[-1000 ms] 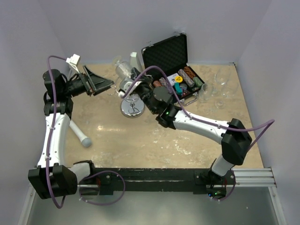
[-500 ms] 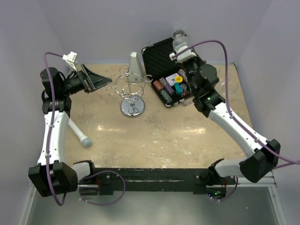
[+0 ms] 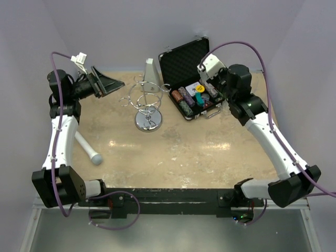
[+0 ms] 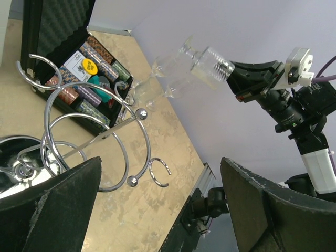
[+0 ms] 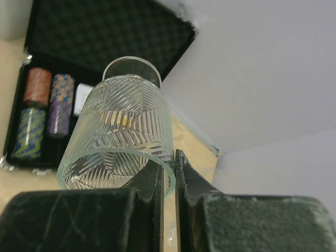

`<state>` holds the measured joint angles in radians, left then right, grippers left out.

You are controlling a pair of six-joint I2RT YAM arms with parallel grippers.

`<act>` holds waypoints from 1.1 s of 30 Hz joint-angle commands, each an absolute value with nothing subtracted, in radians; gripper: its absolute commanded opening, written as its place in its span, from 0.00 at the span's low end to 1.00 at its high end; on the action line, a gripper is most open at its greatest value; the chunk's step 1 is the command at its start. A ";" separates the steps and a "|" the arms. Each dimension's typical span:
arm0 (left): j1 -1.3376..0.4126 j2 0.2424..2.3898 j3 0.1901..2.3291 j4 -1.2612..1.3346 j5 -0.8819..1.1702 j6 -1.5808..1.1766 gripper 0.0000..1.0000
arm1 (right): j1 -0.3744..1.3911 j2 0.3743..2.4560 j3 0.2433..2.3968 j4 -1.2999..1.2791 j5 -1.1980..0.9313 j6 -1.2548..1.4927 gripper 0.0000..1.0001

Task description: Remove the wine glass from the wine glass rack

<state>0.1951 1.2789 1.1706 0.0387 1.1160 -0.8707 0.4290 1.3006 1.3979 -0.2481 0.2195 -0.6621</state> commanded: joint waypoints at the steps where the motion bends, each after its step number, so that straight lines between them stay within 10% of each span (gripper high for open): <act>1: 0.202 1.293 1.212 0.098 1.129 -0.862 1.00 | 0.411 1.256 1.505 -0.449 0.077 -0.635 0.00; 11: 0.202 1.290 1.187 0.120 1.109 -0.853 1.00 | 0.400 1.229 1.424 -0.761 -0.207 -0.663 0.00; 33: 0.201 1.227 1.117 0.103 1.118 -0.838 1.00 | 0.069 1.514 1.308 -0.813 0.041 -0.804 0.00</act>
